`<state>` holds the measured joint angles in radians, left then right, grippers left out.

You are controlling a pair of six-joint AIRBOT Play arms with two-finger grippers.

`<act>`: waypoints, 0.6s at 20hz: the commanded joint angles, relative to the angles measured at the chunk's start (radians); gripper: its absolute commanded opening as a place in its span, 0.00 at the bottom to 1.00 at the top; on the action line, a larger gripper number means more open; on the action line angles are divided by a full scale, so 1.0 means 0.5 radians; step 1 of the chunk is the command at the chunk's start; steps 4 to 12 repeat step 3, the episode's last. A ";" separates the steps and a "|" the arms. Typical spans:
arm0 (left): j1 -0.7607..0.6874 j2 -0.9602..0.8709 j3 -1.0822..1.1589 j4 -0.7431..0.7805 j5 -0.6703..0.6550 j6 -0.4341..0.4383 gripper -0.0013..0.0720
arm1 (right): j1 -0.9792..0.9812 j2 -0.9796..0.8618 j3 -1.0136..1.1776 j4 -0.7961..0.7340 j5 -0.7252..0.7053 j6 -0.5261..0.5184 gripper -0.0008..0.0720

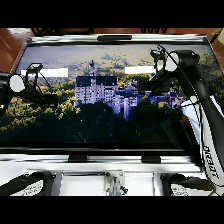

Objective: Fold the shirts.

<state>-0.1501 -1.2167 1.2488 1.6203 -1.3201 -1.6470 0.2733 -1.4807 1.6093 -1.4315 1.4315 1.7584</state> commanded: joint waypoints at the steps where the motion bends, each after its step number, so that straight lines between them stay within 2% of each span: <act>1: 0.000 0.002 -0.004 -0.004 -0.040 -0.001 0.97 | 0.004 -0.003 0.002 0.002 0.002 -0.002 0.87; 12: 0.000 0.002 -0.004 -0.004 -0.040 -0.001 0.97 | 0.004 -0.003 0.002 0.002 0.002 -0.002 0.87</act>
